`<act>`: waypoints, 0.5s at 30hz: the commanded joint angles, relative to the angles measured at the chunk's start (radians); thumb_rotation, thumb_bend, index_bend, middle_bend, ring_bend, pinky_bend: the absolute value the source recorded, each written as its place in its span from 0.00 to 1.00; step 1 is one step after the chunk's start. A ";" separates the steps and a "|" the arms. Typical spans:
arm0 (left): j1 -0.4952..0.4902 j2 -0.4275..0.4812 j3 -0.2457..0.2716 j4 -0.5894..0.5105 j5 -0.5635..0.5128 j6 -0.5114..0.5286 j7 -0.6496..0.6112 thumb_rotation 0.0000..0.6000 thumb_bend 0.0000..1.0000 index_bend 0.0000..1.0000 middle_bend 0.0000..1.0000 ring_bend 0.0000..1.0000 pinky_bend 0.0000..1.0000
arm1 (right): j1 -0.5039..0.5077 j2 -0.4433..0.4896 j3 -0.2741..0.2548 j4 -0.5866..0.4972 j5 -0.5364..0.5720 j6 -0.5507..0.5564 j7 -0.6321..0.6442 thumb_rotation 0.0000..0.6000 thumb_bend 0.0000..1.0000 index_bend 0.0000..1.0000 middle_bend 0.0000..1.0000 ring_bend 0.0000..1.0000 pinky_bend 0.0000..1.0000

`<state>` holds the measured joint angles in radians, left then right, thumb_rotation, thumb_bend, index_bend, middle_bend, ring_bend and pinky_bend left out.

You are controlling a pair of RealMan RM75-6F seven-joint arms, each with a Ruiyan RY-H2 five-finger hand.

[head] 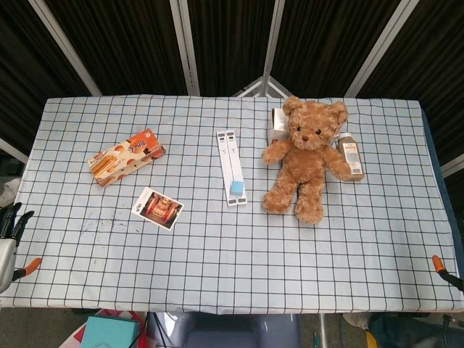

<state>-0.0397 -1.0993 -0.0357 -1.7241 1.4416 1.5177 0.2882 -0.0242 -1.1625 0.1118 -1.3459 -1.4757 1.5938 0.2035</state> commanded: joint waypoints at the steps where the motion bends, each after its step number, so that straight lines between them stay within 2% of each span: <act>1: -0.002 0.000 -0.003 0.000 -0.006 -0.004 0.000 1.00 0.24 0.12 0.00 0.00 0.03 | 0.002 0.000 -0.002 0.000 0.000 -0.005 -0.001 1.00 0.30 0.00 0.04 0.00 0.04; 14: 0.000 -0.003 0.002 0.000 0.006 0.002 0.003 1.00 0.24 0.12 0.00 0.00 0.03 | -0.003 0.011 0.002 -0.020 0.026 -0.024 0.033 1.00 0.30 0.00 0.04 0.00 0.04; 15: -0.001 -0.003 0.000 0.001 -0.001 -0.003 0.003 1.00 0.24 0.12 0.00 0.00 0.03 | 0.078 0.033 0.030 -0.128 -0.072 -0.009 -0.066 1.00 0.30 0.00 0.04 0.00 0.04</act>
<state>-0.0398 -1.1022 -0.0339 -1.7246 1.4456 1.5186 0.2921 -0.0247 -1.1495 0.1157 -1.3676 -1.4521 1.5710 0.2363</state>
